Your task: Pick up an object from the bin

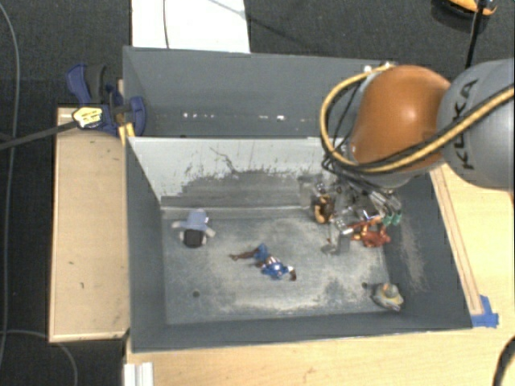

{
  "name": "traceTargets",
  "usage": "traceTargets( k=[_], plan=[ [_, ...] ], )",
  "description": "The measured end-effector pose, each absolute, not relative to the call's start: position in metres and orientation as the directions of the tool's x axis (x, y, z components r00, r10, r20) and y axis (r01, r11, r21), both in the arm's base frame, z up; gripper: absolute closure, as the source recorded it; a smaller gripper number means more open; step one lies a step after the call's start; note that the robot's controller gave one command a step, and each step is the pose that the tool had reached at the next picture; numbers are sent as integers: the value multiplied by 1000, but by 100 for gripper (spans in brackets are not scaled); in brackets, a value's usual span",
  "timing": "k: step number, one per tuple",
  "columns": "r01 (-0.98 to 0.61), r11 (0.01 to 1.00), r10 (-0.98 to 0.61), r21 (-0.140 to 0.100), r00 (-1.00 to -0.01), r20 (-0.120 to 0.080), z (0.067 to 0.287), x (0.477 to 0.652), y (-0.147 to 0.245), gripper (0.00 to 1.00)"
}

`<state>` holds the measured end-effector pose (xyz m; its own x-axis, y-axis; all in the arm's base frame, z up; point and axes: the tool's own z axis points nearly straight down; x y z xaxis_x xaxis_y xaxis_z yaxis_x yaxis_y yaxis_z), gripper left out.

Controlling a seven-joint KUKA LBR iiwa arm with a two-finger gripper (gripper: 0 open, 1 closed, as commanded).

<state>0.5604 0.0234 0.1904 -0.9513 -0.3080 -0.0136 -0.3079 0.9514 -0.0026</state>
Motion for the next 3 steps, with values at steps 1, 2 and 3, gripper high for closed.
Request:
traceTargets(
  k=[1, 2, 3],
  plan=[
    [-326, 945, -326, -2, -945, -11, 165, 568, 61, 0],
    [-443, 896, -443, -4, -896, -17, 126, 551, 63, 0],
    [-514, 858, -514, -6, -858, -14, 77, 556, 79, 0]
  ],
)
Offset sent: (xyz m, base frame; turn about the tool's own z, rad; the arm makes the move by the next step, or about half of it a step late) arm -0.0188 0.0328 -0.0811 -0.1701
